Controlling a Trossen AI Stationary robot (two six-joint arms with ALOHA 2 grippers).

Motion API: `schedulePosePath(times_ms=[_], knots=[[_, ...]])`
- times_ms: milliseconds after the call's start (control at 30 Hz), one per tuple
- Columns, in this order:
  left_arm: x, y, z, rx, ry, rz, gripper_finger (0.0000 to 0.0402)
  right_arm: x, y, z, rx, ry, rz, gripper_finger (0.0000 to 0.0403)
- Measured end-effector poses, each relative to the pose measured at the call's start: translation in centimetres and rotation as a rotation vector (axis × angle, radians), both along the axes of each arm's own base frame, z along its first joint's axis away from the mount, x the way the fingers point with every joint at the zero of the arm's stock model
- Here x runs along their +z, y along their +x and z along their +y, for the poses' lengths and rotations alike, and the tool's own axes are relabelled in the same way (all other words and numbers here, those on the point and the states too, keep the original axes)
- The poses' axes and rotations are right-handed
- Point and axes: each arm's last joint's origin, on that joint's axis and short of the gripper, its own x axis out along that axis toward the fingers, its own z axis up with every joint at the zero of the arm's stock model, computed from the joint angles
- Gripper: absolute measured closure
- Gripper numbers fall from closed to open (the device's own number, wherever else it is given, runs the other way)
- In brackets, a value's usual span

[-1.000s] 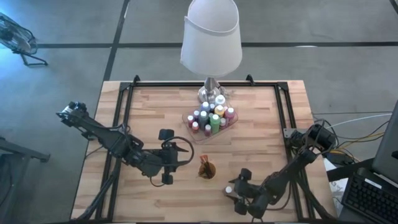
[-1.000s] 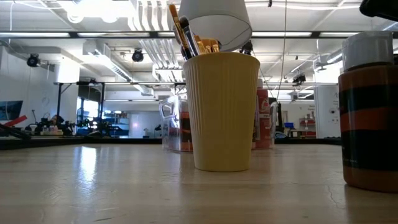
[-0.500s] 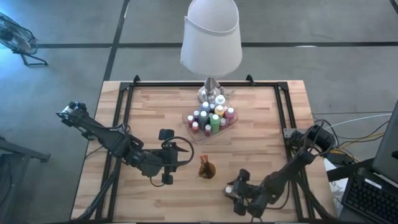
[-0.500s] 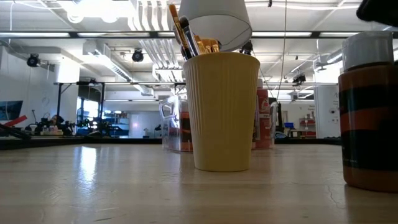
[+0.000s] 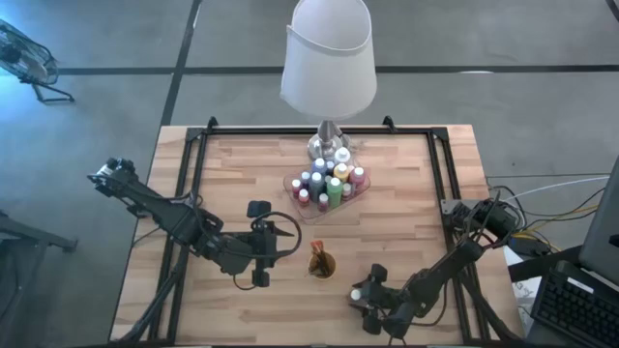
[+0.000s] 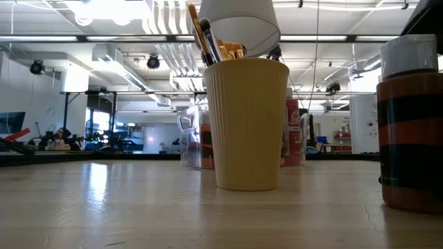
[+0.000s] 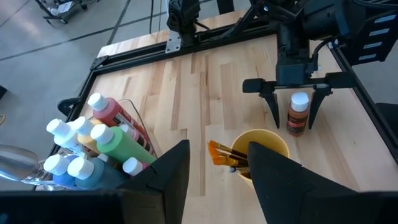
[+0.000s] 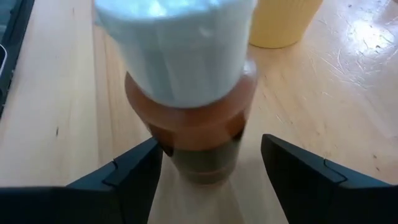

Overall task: Pick & Place Paint Supplies
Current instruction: Put the brown bottle into the transparent bin

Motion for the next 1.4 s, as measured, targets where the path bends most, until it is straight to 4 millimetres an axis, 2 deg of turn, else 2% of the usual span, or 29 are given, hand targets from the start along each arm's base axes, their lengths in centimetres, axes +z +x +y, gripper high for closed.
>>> schedulePosePath(times_ms=[367, 867, 1200, 1400], knots=[[0.1, 0.0, 0.0, 0.000, -0.004, -0.007, 0.0234, -1.2, 0.1, -0.5, 0.018, 0.024, -0.062, 0.0175], [0.1, 0.1, 0.0, 0.001, -0.009, -0.012, 0.0234, -1.0, 0.2, -0.6, 0.043, -0.002, -0.055, 0.0264], [0.2, 0.1, 0.0, 0.022, -0.048, -0.024, 0.0234, 0.8, 0.2, -0.9, 0.092, -0.043, -0.061, 0.0249], [0.4, 0.3, 0.0, 0.021, -0.060, -0.049, 0.0234, 1.9, 0.5, -1.4, 0.131, -0.039, -0.047, 0.0256]])
